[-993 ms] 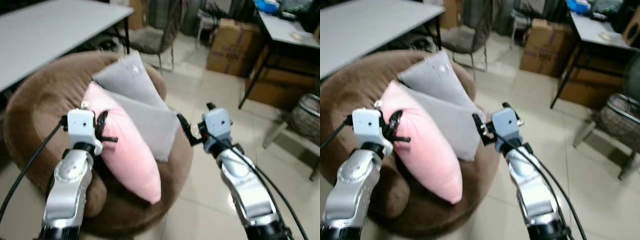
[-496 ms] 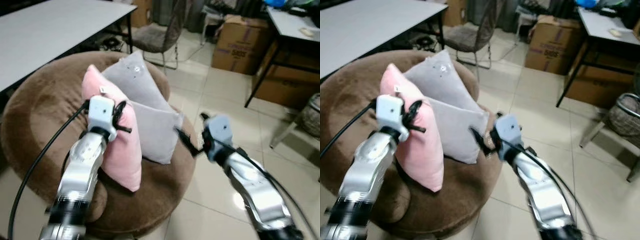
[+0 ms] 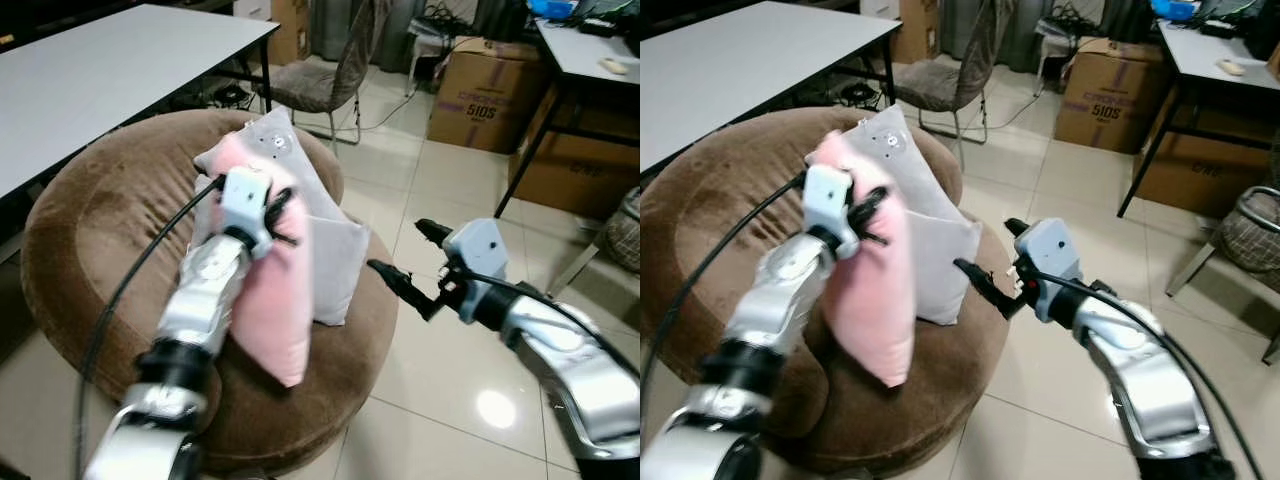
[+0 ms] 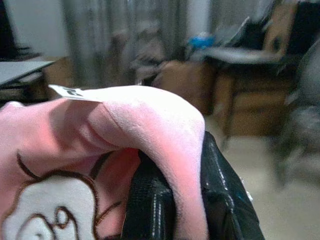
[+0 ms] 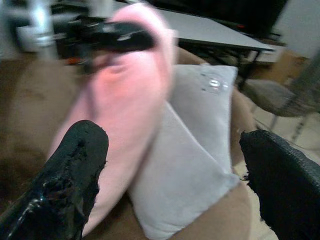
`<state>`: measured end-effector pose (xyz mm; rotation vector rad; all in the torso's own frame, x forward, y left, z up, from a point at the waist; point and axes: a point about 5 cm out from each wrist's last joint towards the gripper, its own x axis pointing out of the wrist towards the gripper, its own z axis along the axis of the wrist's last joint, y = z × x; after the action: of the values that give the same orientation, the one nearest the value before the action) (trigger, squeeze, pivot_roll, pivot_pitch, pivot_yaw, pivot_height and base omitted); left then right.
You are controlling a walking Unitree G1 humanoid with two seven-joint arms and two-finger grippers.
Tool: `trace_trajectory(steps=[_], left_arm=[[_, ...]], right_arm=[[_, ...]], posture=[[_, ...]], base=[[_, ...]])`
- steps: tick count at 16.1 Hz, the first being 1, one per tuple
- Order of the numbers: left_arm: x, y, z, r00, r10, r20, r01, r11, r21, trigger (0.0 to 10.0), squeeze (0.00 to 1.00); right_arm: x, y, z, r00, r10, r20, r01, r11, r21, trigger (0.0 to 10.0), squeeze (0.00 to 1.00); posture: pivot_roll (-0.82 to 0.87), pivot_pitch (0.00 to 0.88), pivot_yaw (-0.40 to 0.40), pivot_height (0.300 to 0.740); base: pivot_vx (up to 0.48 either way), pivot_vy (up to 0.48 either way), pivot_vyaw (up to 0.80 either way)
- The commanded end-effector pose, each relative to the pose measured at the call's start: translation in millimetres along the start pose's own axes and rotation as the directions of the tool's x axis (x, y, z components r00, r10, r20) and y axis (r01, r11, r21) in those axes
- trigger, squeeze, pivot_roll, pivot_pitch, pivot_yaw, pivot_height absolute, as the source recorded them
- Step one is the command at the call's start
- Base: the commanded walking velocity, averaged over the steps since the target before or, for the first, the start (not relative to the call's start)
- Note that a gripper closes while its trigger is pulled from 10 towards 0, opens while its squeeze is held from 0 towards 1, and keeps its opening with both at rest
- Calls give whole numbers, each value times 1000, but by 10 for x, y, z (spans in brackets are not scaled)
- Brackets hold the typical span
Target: Move the pillow to the sofa from floor
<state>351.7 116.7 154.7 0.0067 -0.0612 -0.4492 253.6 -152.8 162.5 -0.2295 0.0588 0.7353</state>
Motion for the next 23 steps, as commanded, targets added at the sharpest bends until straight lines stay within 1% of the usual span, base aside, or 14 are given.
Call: trace_trajectory(steps=[1, 4, 6, 7, 8, 10, 13, 14, 16, 18, 20, 21, 22, 23], left_arm=[[58, 70, 220, 994, -18, 111, 24, 999, -48, 10000, 0], [-19, 279, -6, 1000, 11, 19, -10, 999, -35, 10000, 0], [-249, 582, -371, 987, 115, -109, -115, 993, 6, 10000, 0], [-304, 636, -440, 981, 140, -130, -140, 990, 9, 10000, 0], [-471, 753, -664, 949, 217, -228, -210, 976, 58, 10000, 0], [-731, 914, -938, 844, 379, -378, -324, 924, 204, 10000, 0], [-877, 1104, -954, 780, 470, -413, -357, 876, 324, 10000, 0], [-959, 1276, -890, 727, 546, -416, -391, 828, 402, 10000, 0], [-1044, 1438, -815, 666, 625, -407, -435, 769, 469, 10000, 0], [-1120, 1521, -807, 613, 662, -431, -460, 743, 486, 10000, 0], [-1106, 1515, -807, 633, 625, -457, -479, 780, 402, 10000, 0], [-1094, 1520, -789, 643, 618, -452, -487, 786, 381, 10000, 0], [-1112, 1555, -769, 623, 643, -445, -534, 766, 358, 10000, 1000], [-1123, 1590, -736, 615, 660, -431, -559, 751, 351, 10000, 1000]], right_arm=[[-111, -24, 35, 999, 35, -7, -35, 999, 17, 10000, 0], [-193, -31, 41, 997, 65, -29, -64, 998, 24, 10000, 0], [-226, -41, 38, 997, 66, -41, -65, 997, 31, 10000, 0], [-228, -36, 38, 997, 70, -43, -69, 997, 35, 10000, 0], [-225, -12, 42, 995, 88, -48, -86, 995, 40, 10000, 0], [-210, 18, 49, 992, 110, -54, -108, 993, 39, 10000, 0], [-213, 116, 60, 978, 199, -67, -195, 979, 64, 10000, 0], [-274, 242, -33, 939, 307, -153, -296, 951, 88, 10000, 0], [-306, 286, -120, 919, 334, -208, -322, 942, 90, 10000, 0], [-292, 317, -127, 906, 373, -201, -352, 926, 133, 10000, 0], [-299, 392, -136, 863, 456, -217, -425, 888, 177, 10000, 0], [-293, 387, -135, 864, 452, -223, -424, 891, 165, 10000, 0], [-282, 370, -133, 873, 434, -222, -408, 900, 153, 10000, 0], [-273, 359, -131, 880, 421, -221, -398, 906, 144, 10000, 0]], posture=[[-22, 0, 13, 740], [-35, 0, 11, 740], [-47, 5, 2, 740], [-47, 5, 2, 740], [-56, 17, -12, 740], [-70, 22, -13, 740], [-70, 25, -12, 740], [-65, 27, -14, 740], [-60, 26, -15, 740], [-60, 20, -13, 740], [-58, 16, -14, 740], [-57, 14, -15, 740], [-57, 13, -15, 740], [-57, 10, -15, 740]], base=[[0, 0, 0], [0, 0, 0], [0, 0, 0], [0, 0, 0], [0, 0, 0], [0, 0, 0], [0, 0, 0], [0, 0, 0], [0, 0, 0], [0, 0, 0], [0, 0, 0], [0, 0, 0], [0, 0, 0], [0, 0, 0]])
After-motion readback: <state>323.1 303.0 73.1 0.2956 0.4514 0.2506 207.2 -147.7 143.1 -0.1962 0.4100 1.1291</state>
